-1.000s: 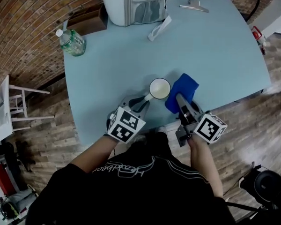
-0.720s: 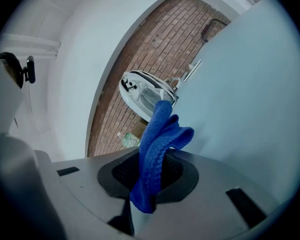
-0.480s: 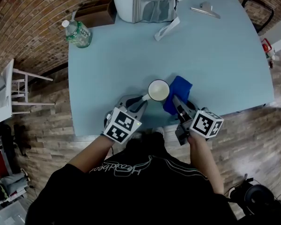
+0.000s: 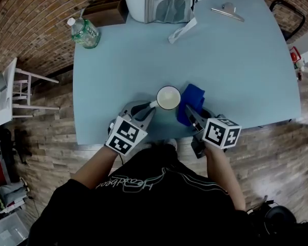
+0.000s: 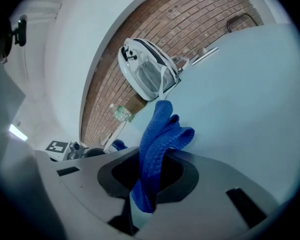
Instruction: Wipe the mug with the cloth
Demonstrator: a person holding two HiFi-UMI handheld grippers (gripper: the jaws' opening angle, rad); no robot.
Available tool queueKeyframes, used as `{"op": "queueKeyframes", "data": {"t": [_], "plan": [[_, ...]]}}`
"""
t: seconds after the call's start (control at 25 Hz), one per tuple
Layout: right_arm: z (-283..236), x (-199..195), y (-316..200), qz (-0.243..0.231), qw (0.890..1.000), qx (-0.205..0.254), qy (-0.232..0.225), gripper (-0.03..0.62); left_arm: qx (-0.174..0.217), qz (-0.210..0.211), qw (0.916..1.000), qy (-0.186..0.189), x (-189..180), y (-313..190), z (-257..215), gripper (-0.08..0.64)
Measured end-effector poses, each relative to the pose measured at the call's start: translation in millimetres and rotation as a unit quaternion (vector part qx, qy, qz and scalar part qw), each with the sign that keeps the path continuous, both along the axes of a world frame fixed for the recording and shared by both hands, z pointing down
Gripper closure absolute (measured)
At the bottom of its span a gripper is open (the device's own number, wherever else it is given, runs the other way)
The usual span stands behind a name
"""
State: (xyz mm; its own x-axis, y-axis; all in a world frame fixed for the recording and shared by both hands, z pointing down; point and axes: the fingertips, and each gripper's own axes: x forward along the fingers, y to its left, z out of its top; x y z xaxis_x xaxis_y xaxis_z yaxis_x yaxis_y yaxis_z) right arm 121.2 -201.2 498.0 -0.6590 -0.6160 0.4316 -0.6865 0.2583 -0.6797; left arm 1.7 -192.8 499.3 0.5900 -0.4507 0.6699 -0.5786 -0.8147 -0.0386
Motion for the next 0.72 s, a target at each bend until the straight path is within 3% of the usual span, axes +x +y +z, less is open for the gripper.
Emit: {"op": "queueKeyframes", "data": {"t": [0.28, 0.72], "plan": [[-58.9, 19.8, -5.5, -0.021, 0.991, 0.101, -0.086, 0.531, 0.005, 0.010, 0.9999, -0.010, -1.4, -6.1, 0.4, 0.486], [-77.3, 14.8, -31.6, -0.073, 0.986, 0.109, -0.103, 0.531, -0.008, 0.033, 0.9994, -0.009, -6.2, -26.6, 0.1, 0.486]]}}
